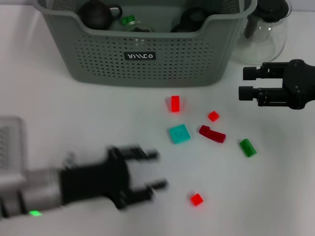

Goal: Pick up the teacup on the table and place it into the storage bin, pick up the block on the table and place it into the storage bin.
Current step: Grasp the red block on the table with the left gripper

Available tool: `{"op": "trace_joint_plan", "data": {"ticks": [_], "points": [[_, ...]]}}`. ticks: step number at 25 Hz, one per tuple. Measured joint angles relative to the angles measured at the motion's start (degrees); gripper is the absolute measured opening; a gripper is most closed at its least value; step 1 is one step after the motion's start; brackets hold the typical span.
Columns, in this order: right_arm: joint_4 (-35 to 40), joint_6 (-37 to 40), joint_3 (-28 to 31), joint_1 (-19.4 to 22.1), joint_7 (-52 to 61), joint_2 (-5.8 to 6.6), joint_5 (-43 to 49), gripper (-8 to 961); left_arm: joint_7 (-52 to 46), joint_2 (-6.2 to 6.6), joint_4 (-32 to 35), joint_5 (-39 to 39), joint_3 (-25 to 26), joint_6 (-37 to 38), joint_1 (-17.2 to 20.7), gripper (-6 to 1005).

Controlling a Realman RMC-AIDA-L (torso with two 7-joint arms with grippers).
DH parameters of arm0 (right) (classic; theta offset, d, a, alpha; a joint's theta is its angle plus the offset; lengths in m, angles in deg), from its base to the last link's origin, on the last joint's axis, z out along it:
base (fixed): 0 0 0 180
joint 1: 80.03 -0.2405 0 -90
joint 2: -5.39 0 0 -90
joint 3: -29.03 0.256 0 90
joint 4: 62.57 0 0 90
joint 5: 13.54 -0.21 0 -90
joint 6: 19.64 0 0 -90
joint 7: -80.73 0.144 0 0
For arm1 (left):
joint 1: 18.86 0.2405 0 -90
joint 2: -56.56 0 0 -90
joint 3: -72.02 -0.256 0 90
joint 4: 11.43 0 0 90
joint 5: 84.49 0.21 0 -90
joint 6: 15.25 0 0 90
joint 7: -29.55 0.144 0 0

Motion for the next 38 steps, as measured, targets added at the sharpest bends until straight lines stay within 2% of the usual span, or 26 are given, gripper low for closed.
{"op": "trace_joint_plan", "data": {"ticks": [3, 9, 16, 25, 38], "points": [[-0.1, 0.0, 0.3, -0.1, 0.1, 0.13, 0.0, 683, 5.9, -0.11, -7.6, 1.6, -2.7, -4.9, -2.5, 559], [-0.1, 0.0, 0.4, -0.2, 0.2, 0.17, 0.0, 682, 9.5, -0.11, -13.8, 2.2, -5.3, -11.7, -6.6, 531], [-0.1, 0.0, 0.5, -0.1, 0.2, 0.17, 0.0, 682, 15.0, -0.15, -19.1, 2.2, -5.0, -17.7, -9.1, 505], [-0.1, -0.1, 0.5, -0.3, 0.2, 0.17, 0.0, 681, 16.1, -0.15, -20.4, 2.2, -3.3, -19.1, -10.2, 504], [-0.1, -0.3, 0.5, -0.3, 0.2, 0.17, 0.2, 682, 15.9, -0.16, -22.2, 3.0, -3.7, -20.9, -11.3, 484]]}}
